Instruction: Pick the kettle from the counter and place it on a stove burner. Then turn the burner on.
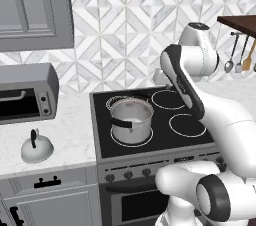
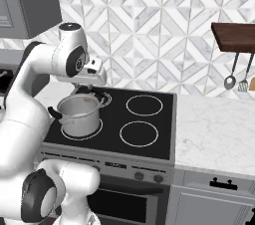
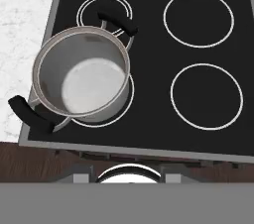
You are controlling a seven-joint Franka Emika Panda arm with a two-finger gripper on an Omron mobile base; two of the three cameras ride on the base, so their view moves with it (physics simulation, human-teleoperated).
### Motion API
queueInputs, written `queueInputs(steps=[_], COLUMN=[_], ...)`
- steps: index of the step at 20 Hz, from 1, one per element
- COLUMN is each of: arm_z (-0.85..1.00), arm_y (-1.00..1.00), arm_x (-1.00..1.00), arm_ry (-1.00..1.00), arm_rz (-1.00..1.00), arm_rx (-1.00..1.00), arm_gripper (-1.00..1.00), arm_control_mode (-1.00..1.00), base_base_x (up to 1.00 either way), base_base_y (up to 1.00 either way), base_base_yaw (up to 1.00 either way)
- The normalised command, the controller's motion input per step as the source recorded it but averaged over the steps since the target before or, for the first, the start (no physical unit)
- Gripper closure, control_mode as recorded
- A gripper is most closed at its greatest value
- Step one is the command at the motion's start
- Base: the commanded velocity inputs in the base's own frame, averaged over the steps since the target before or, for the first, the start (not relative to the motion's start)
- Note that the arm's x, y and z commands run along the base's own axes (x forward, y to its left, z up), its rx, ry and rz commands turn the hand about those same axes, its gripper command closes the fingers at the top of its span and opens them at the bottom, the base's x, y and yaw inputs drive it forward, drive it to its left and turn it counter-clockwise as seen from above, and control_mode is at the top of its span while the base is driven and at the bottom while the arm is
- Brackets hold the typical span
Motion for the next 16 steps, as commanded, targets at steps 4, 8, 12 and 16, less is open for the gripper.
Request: queueInputs(steps=[4, 8, 12, 16], arm_z=[0.02, 0.0, 0.0, 0.0], arm_y=[0.34, 1.0, 1.0, 1.0], arm_x=[-0.3, -0.94, -0.8, -0.74], arm_ry=[0.01, -0.41, -0.33, -0.28], arm_rz=[0.0, 0.0, 0.0, -0.01], arm_rx=[0.07, 0.01, 0.0, 0.0], arm_gripper=[-1.0, -1.0, -1.0, -1.0], arm_control_mode=[-1.0, -1.0, -1.0, -1.0], base_base_x=[0.0, 0.0, 0.0, 0.0], base_base_y=[0.0, 0.0, 0.0, 0.0], base_base_yaw=[0.0, 0.0, 0.0, 0.0])
